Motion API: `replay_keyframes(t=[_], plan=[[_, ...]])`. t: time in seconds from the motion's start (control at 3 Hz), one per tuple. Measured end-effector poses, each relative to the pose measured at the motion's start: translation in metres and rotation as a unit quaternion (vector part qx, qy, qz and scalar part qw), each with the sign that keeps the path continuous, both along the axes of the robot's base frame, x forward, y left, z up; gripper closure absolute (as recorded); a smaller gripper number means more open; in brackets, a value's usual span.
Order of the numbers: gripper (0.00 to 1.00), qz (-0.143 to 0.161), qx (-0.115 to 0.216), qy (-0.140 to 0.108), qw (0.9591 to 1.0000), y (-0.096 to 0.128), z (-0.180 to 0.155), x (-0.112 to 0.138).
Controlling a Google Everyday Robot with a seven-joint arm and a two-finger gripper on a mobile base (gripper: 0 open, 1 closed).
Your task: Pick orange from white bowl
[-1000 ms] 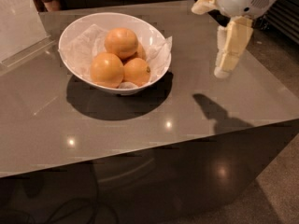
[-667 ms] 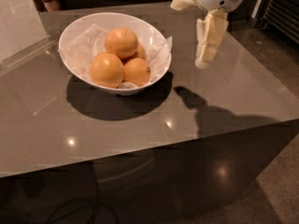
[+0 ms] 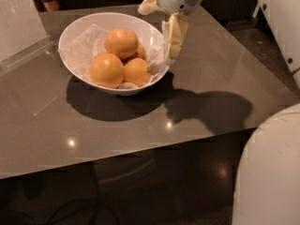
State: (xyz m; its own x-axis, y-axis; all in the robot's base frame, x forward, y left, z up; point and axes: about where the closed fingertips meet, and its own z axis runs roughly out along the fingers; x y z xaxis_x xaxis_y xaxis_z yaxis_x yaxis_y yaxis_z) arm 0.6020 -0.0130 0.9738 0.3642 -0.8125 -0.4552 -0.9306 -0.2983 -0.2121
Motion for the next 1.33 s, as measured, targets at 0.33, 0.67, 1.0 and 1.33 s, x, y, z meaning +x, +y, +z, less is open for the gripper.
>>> replay_keyframes(t=[0.33,0.67,1.0,1.33], plan=[[0.0,-0.007,0.011,-0.013,0.9998,0.006,0.002,0.009],[0.0,0.006,0.036,-0.024,0.9991,0.014,-0.001,0.024],[0.0,0.036,0.056,-0.008,0.9977,0.034,-0.018,0.044],[0.0,0.051,0.082,0.011,0.9953,0.051,-0.036,0.06]])
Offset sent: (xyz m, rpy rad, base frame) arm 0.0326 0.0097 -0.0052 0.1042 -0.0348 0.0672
